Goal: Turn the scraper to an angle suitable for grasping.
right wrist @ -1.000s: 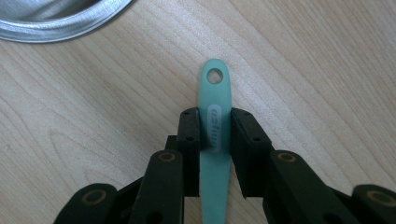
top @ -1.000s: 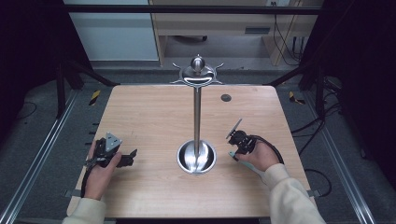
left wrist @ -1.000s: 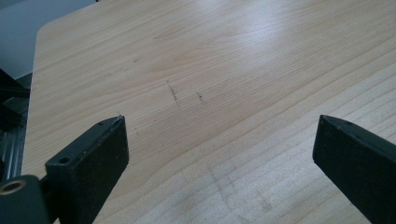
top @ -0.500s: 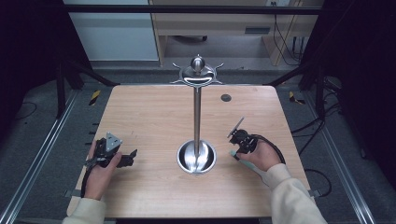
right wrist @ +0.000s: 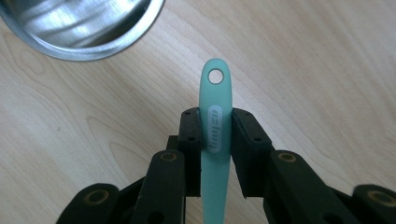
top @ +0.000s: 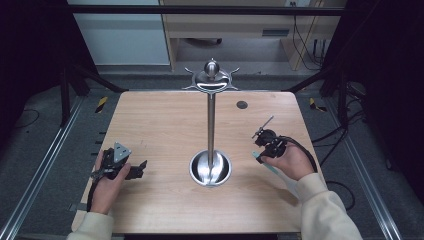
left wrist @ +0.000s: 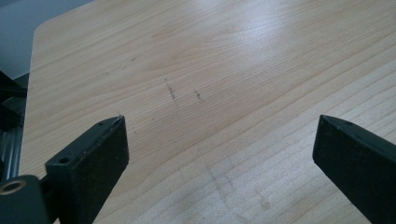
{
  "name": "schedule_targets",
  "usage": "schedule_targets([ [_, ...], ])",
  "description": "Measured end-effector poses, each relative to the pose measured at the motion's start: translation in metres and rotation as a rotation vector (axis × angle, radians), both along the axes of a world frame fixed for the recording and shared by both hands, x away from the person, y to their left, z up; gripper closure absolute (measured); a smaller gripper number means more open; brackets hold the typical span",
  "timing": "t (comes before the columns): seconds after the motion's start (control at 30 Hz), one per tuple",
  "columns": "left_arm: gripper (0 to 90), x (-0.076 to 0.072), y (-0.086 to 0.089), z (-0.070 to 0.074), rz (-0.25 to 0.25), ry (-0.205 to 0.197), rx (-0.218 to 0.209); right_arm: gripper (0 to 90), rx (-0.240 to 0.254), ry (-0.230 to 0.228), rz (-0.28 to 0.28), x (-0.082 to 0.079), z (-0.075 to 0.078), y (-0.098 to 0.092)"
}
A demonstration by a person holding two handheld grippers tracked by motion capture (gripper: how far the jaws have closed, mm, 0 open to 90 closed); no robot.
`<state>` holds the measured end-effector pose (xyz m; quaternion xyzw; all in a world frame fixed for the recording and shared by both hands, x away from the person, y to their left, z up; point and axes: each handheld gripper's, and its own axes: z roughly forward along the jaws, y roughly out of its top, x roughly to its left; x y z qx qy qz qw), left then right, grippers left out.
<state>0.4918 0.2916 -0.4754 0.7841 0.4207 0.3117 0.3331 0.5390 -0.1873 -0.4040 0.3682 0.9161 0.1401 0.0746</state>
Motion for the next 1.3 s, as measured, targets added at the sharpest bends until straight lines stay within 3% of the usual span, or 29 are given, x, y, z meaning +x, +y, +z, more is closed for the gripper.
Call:
schedule_targets([
  [0.6,3.3,-0.001,-0.001,-0.001,-0.003,0.005,0.01,74.6,0.201,-0.185,-0.01,-0.014,0.074,-0.02],
  [1.03,3.3,-0.001,-0.002,-0.002,-0.008,0.009,0.018,74.6,0.232,-0.257,0.038,-0.023,0.094,-0.014],
  [1.3,3.2,-0.002,-0.002,-0.002,-0.001,-0.007,0.019,74.6,0.305,-0.325,0.039,-0.031,0.107,-0.015],
])
